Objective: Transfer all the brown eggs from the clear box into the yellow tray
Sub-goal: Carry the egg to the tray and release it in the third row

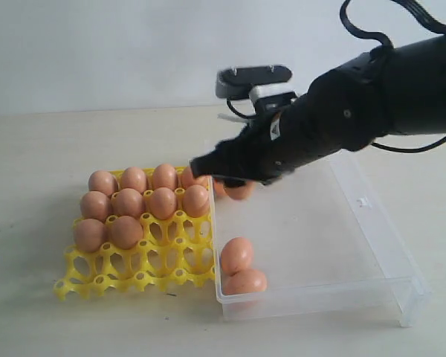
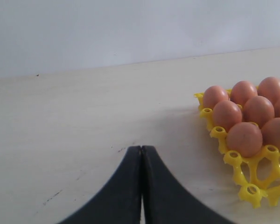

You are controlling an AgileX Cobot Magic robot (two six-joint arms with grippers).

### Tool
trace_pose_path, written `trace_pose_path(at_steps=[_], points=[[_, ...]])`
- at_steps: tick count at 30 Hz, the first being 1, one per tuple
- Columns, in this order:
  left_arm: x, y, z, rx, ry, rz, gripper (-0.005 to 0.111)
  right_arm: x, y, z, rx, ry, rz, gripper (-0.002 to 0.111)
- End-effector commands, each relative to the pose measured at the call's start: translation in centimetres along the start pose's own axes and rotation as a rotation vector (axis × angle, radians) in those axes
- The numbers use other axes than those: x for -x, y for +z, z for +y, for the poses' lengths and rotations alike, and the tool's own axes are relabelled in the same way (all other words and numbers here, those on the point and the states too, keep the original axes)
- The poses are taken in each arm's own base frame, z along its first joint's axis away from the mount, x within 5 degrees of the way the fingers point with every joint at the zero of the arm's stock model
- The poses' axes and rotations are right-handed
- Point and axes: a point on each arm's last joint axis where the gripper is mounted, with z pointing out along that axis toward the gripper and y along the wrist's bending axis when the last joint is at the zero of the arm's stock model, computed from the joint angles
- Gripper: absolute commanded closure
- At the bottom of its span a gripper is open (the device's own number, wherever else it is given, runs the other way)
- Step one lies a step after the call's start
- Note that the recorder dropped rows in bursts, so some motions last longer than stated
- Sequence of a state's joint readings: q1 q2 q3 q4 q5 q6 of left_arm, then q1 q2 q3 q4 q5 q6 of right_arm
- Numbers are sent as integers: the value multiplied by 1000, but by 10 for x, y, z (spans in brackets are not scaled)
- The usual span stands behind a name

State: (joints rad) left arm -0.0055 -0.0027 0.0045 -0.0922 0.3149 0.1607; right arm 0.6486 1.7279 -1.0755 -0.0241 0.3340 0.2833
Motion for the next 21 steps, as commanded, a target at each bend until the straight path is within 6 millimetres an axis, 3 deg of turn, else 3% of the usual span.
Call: trace_pose_path(at_steps=[1,3,10,16,21], points=[[2,0,0,-7,-6,-6,107,6,-9,23,150,-71,-405,108],[2,0,0,-7,-6,-6,107,1,-3,27,184,-97,-497,108],[2,0,0,-7,-6,-6,107,-13,29,37,326,-100,-570,108],[2,0,0,-7,-7,-6,107,-32,61,37,384,-21,-496,108],[2,0,0,-7,-7,-6,107,-41,74,38,426,28,-450,108]])
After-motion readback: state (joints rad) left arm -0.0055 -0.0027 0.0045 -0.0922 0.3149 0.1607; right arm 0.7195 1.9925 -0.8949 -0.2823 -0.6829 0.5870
